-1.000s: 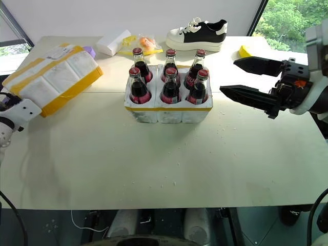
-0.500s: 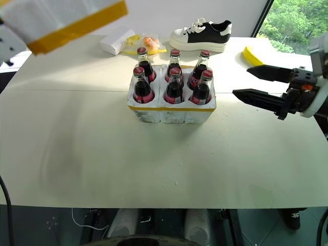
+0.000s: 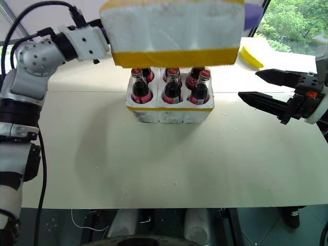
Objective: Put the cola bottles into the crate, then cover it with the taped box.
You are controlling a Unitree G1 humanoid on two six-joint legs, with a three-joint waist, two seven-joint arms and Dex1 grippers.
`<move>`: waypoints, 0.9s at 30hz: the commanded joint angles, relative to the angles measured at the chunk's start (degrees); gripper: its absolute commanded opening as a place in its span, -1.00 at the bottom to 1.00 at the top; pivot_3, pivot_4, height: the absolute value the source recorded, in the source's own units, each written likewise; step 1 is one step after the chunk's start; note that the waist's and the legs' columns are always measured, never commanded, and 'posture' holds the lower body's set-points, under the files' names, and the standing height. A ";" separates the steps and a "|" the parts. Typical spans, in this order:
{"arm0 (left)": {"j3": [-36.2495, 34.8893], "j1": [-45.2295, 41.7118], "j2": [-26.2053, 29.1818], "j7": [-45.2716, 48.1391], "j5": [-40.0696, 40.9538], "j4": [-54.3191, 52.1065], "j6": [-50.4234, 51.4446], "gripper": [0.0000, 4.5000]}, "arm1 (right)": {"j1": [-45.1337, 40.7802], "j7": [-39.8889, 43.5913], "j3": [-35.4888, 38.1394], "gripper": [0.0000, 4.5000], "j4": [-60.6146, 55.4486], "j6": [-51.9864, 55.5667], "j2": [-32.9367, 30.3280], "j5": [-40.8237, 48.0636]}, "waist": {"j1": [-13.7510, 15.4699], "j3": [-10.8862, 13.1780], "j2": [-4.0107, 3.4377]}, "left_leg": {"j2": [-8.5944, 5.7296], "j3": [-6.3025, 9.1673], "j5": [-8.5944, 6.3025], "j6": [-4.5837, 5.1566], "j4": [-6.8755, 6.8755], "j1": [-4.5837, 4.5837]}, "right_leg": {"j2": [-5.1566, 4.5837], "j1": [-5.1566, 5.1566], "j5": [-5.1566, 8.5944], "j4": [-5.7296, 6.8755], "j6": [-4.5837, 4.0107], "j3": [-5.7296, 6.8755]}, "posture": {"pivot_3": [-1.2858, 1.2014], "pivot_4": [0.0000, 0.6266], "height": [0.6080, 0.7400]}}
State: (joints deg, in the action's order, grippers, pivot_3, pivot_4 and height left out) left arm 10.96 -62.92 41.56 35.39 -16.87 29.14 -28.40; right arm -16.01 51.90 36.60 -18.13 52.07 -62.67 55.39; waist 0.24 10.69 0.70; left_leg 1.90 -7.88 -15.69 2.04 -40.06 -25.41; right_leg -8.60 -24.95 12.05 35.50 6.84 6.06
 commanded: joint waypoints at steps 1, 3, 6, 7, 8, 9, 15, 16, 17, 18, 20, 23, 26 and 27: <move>1.09 -0.05 1.40 -0.87 -3.30 -0.83 -3.38 -0.78 | 0.31 -1.21 3.20 1.00 -2.16 -0.23 0.41 1.40 | 0.22 0.00 0.00 | 0.00 0.02 0.00 0.00 -0.01 0.00 | -0.01 0.00 0.00 0.00 0.00 0.00 | 0.03 -0.52 1.00; 1.77 0.54 1.95 -1.48 -5.43 -1.84 -4.44 -0.78 | 0.64 -1.79 3.67 1.00 -2.43 -0.07 0.67 1.65 | 0.40 0.00 0.00 | -0.01 0.08 0.00 0.01 -0.01 0.00 | -0.02 0.03 0.00 -0.02 0.00 0.00 | 0.03 -0.52 1.00; 1.52 1.96 2.64 -2.35 -8.26 -4.43 -2.92 -0.78 | 1.19 -2.27 4.01 1.00 -2.61 -0.17 0.88 1.92 | 0.54 0.00 0.00 | -0.01 0.16 -0.01 0.02 -0.02 -0.01 | -0.03 0.03 0.00 -0.02 0.00 0.00 | 0.03 -0.52 1.00; 1.42 2.56 2.93 -2.50 -9.33 -5.45 -2.11 -0.78 | 1.31 -2.45 3.93 1.00 -2.58 -0.32 0.93 1.96 | 0.55 0.00 0.00 | -0.01 0.18 -0.01 0.02 -0.02 -0.03 | -0.03 0.03 0.00 -0.02 0.00 0.00 | 0.03 -0.52 1.00; 1.40 3.11 3.24 -2.73 -10.50 -6.35 -1.40 -0.78 | 1.34 -2.62 3.78 1.00 -2.52 -0.48 0.96 1.98 | 0.54 0.00 0.00 | -0.01 0.18 -0.02 0.03 -0.02 -0.03 | -0.03 0.03 0.00 -0.02 0.00 0.00 | 0.03 -0.52 1.00; 1.31 3.91 3.46 -2.92 -11.30 -7.47 -0.88 -0.78 | 1.26 -2.75 3.65 1.00 -2.43 -0.57 0.94 2.05 | 0.53 0.00 0.00 | -0.01 0.18 -0.02 0.04 -0.02 -0.03 | -0.04 0.03 0.00 -0.04 0.00 0.00 | 0.03 -0.52 1.00; 0.58 10.38 2.55 -1.95 -10.75 -14.74 3.39 0.54 | -0.55 -3.13 2.09 1.00 -1.08 -1.03 0.77 2.32 | 0.45 0.00 -0.01 | 0.01 0.19 -0.02 0.04 -0.02 0.00 | -0.02 0.05 0.00 -0.02 0.00 0.00 | 0.03 -0.52 1.00; 0.51 11.40 2.59 -1.63 -10.64 -15.80 4.10 0.78 | -0.84 -3.06 1.74 1.00 -0.75 -1.16 0.74 2.17 | 0.44 0.00 -0.01 | 0.01 0.19 -0.02 0.04 -0.02 0.00 | -0.02 0.05 0.00 -0.02 0.00 0.00 | 0.03 -0.52 1.00; 0.34 12.29 2.62 -1.19 -10.27 -16.77 4.81 0.98 | -1.07 -2.95 1.43 1.00 -0.48 -1.28 0.74 1.99 | 0.45 0.00 -0.01 | 0.01 0.18 -0.02 0.04 -0.03 0.00 | -0.02 0.06 0.00 -0.02 0.00 0.00 | 0.03 -0.52 1.00; -0.05 13.47 2.78 -0.74 -9.76 -18.07 5.64 0.98 | -1.35 -2.78 1.01 1.00 -0.12 -1.43 0.76 1.76 | 0.49 0.00 -0.01 | 0.01 0.18 -0.02 0.04 -0.03 0.00 | -0.02 0.06 0.00 -0.03 0.00 0.00 | 0.03 -0.52 1.00; -1.32 16.37 3.53 0.51 -8.13 -21.30 7.26 0.98 | -1.58 -2.51 0.39 1.00 0.34 -1.76 0.88 1.33 | 0.48 0.00 -0.01 | 0.01 0.19 -0.02 0.04 -0.04 0.00 | -0.02 0.08 0.00 -0.03 0.00 0.00 | 0.03 -0.52 1.00; -4.40 20.89 5.20 3.38 -3.31 -26.23 10.47 0.98 | -0.89 -1.77 -0.14 1.00 0.55 -2.22 0.89 0.46 | 0.41 0.00 -0.01 | 0.02 0.19 -0.02 0.04 -0.03 0.01 | -0.03 0.08 0.00 -0.03 0.00 0.00 | 0.03 -0.52 1.00; -9.15 24.56 6.71 9.49 7.30 -30.35 17.73 0.98 | 0.47 -0.67 0.03 1.00 0.70 -2.61 0.74 -0.30 | 0.35 0.00 -0.01 | 0.07 0.20 -0.02 0.04 -0.03 0.02 | -0.01 0.08 0.00 -0.02 0.00 0.00 | 0.03 -0.52 1.00; -10.79 25.50 7.08 11.86 11.45 -31.80 21.20 0.98 | 0.86 -0.27 0.11 1.00 0.87 -2.75 0.69 -0.57 | 0.39 0.00 -0.01 | 0.08 0.19 -0.02 0.04 -0.04 0.02 | -0.02 0.08 0.00 -0.02 0.00 0.00 | 0.03 -0.52 1.00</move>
State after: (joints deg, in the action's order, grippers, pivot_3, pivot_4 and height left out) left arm 4.60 -37.36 47.45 44.44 -11.82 0.95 -11.38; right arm -15.12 50.90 35.32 -17.02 50.69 -61.57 55.03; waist 0.63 10.69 0.69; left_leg 1.99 -7.68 -15.71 2.08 -40.10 -25.39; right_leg -8.62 -24.87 12.05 35.48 6.84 6.05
